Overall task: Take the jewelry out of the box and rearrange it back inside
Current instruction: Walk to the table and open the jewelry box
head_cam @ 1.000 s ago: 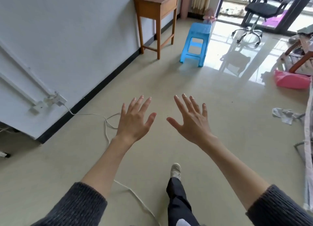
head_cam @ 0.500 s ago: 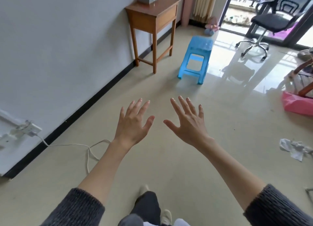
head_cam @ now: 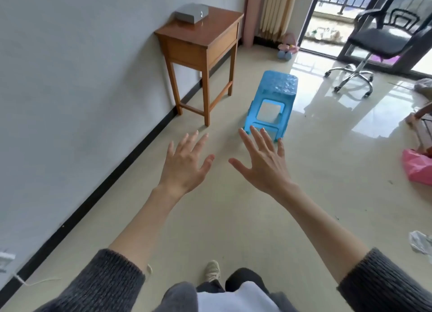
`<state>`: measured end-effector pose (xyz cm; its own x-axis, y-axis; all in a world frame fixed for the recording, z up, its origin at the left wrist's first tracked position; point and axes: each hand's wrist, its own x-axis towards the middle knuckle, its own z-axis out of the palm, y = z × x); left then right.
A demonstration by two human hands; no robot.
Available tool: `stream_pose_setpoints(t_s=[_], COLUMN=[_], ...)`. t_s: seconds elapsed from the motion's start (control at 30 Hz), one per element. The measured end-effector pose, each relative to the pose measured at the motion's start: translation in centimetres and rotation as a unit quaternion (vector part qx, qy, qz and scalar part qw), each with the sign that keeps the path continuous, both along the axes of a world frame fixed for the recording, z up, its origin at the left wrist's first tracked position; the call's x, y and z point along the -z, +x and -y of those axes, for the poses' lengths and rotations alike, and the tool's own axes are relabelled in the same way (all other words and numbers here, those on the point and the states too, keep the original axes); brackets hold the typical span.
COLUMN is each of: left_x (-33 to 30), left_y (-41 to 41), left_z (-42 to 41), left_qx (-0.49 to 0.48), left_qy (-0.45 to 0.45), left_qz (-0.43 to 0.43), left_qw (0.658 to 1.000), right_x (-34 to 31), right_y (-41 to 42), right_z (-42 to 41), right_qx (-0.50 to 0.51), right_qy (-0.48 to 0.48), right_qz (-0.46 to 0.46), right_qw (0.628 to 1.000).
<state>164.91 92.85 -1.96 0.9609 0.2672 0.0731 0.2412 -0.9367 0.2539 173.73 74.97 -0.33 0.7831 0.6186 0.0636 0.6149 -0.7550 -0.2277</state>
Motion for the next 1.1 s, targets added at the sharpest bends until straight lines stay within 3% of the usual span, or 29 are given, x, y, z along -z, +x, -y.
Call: stream_pose_setpoints(t_s=[0.5, 1.1], left_x=[0.8, 0.5], left_y=[31.1, 66.9], left_z=[-10.6, -25.1], left_qx=[0.041, 0.008], left_qy=[0.000, 0.006], left_qz=[-0.052, -0.038], left_qw=[0.998, 0.999], right_x=[1.4, 2.2], right_y=[30.3, 66.3], right_z=[-10.7, -24.4], right_qx=[0.015, 0.007], right_qy=[0.004, -0.018], right_qz=[-0.014, -0.029], right_qw=[1.000, 0.999])
